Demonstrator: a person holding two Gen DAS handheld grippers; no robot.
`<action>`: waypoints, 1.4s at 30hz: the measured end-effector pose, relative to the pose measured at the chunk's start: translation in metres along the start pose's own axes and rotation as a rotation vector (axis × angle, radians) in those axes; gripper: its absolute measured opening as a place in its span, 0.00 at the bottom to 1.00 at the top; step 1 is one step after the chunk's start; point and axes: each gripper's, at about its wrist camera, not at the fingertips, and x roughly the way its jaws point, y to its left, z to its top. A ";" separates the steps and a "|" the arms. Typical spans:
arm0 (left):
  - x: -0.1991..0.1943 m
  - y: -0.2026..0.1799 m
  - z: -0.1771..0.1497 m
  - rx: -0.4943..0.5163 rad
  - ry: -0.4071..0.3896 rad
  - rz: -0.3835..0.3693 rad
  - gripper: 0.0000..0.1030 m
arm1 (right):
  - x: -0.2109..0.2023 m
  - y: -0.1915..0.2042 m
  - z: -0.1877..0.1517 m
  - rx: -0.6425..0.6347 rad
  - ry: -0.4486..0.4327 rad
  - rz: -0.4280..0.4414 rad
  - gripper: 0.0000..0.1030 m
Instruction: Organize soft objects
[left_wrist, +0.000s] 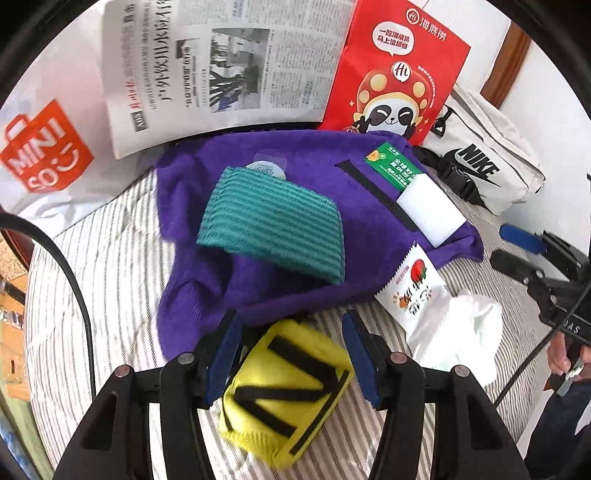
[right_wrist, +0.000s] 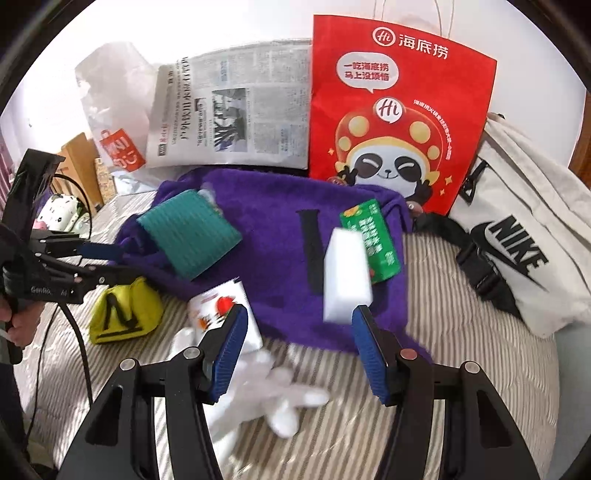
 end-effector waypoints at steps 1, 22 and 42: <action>-0.002 0.001 -0.004 0.000 -0.003 0.003 0.54 | -0.003 0.003 -0.004 0.006 0.003 0.010 0.58; -0.007 0.013 -0.041 -0.055 0.004 0.000 0.55 | 0.031 0.037 -0.070 -0.009 0.167 0.163 0.12; -0.003 0.006 -0.065 -0.046 0.013 -0.003 0.58 | -0.031 -0.004 -0.082 0.063 0.166 0.118 0.18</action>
